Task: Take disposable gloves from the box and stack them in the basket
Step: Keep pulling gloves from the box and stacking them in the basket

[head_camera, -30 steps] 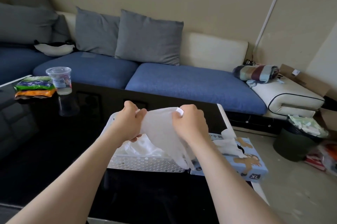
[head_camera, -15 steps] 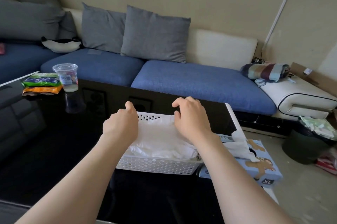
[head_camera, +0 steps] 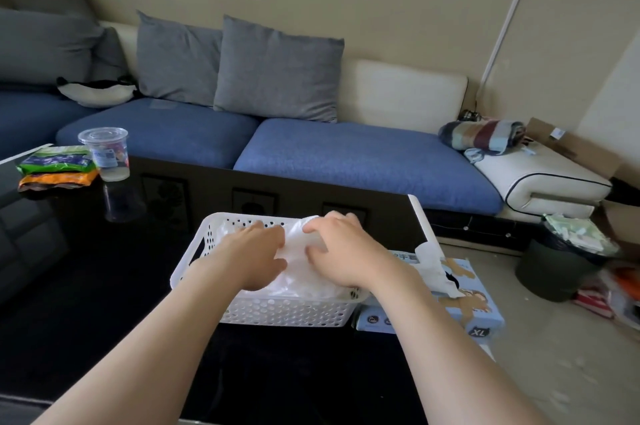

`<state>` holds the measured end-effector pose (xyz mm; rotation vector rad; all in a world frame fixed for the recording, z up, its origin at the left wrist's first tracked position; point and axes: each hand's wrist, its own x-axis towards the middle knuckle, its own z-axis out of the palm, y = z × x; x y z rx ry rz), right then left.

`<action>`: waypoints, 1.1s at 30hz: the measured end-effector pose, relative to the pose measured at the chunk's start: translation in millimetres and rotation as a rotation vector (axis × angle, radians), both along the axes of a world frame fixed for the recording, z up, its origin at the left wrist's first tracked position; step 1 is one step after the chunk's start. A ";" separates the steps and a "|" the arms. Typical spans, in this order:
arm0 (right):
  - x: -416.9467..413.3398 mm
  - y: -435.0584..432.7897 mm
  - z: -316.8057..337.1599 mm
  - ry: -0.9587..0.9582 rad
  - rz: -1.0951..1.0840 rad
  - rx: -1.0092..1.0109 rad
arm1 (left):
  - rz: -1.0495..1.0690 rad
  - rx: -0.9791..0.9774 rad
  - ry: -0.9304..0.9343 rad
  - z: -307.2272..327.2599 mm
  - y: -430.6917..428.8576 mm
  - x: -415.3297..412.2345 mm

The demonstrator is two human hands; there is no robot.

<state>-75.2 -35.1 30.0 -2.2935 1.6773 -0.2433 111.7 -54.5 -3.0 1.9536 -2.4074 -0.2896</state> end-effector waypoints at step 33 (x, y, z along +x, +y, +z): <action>-152.0 25.6 0.2 -0.269 -0.251 -0.288 | -0.204 -0.232 0.608 3.5 5.1 -144.7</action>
